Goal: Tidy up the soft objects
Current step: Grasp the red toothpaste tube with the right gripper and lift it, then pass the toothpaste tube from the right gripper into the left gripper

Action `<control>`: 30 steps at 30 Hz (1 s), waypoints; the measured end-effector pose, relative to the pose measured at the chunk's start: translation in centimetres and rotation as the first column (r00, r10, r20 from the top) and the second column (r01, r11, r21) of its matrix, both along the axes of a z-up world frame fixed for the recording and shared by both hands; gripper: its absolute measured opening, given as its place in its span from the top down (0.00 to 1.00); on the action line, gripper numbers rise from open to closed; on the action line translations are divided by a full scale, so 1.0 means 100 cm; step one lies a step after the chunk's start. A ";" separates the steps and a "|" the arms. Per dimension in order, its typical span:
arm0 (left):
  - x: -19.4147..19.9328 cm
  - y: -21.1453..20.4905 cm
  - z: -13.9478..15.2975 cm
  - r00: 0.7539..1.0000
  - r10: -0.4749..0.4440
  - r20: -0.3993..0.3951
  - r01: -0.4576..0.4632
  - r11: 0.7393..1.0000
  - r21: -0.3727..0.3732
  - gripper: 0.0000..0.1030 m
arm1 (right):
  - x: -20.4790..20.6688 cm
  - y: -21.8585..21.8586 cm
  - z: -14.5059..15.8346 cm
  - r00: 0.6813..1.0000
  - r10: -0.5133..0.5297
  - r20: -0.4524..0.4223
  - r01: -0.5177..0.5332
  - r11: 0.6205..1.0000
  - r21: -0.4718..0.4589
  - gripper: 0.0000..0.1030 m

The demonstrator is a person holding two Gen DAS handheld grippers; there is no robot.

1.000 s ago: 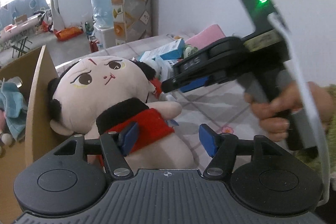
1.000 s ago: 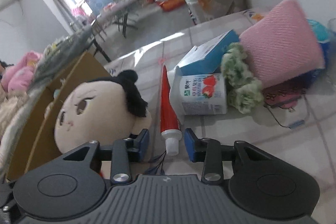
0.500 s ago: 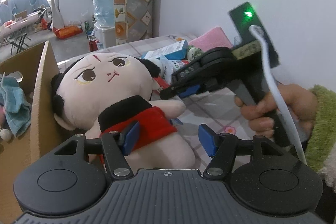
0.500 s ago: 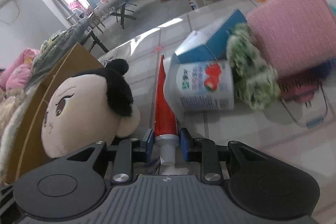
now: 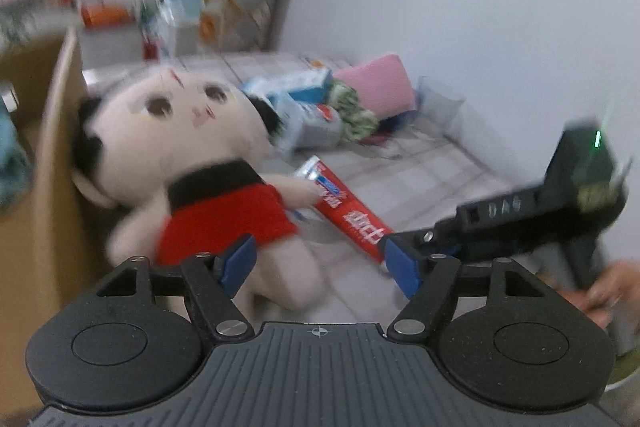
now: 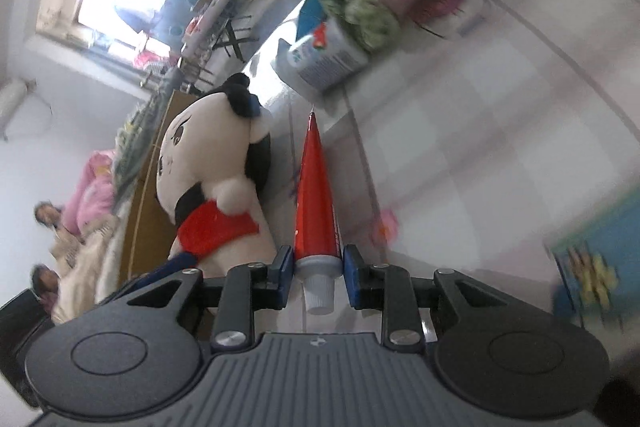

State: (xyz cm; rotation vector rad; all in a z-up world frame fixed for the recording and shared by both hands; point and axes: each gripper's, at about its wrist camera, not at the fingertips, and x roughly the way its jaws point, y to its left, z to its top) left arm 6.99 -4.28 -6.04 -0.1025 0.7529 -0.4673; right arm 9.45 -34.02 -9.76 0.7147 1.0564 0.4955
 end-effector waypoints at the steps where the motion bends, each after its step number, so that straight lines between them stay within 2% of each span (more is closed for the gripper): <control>1: 0.002 0.002 0.000 0.999 -0.009 -0.037 0.008 0.999 -0.042 0.30 | -0.007 -0.005 -0.003 1.000 -0.013 -0.011 0.013 1.000 0.025 0.89; 3: 0.010 0.005 -0.002 0.991 -0.032 -0.126 0.014 0.990 -0.141 0.29 | -0.014 -0.012 -0.008 0.999 -0.031 -0.030 0.033 0.997 0.068 0.89; 6: 0.020 0.000 -0.005 0.972 -0.072 -0.222 0.017 0.970 -0.243 0.26 | -0.022 -0.017 -0.015 0.997 -0.055 -0.048 0.061 0.988 0.144 0.89; 11: 0.037 -0.023 -0.015 0.929 -0.105 -0.354 -0.004 0.955 -0.295 0.22 | -0.037 -0.022 -0.021 0.995 -0.085 -0.051 0.095 0.970 0.223 0.89; 20: 0.063 -0.058 -0.043 0.860 -0.019 -0.509 -0.103 0.972 -0.211 0.22 | -0.051 -0.024 -0.028 0.995 -0.077 -0.058 0.090 0.960 0.265 0.88; 23: 0.064 -0.063 -0.042 0.869 -0.003 -0.494 -0.107 0.975 -0.193 0.23 | -0.057 -0.025 -0.026 0.997 -0.067 -0.041 0.075 0.962 0.264 0.88; 27: 0.064 -0.063 -0.041 0.869 0.025 -0.494 -0.128 0.976 -0.177 0.32 | -0.062 -0.022 -0.020 0.998 -0.053 -0.017 0.056 0.961 0.269 0.88; 28: 0.063 -0.063 -0.040 0.869 0.030 -0.493 -0.132 0.976 -0.174 0.39 | -0.063 -0.021 -0.018 0.999 -0.051 -0.008 0.052 0.962 0.268 0.88; 30: 0.063 -0.063 -0.039 0.871 0.042 -0.489 -0.138 0.978 -0.160 0.45 | -0.064 -0.019 -0.015 0.999 -0.048 0.011 0.044 0.965 0.257 0.88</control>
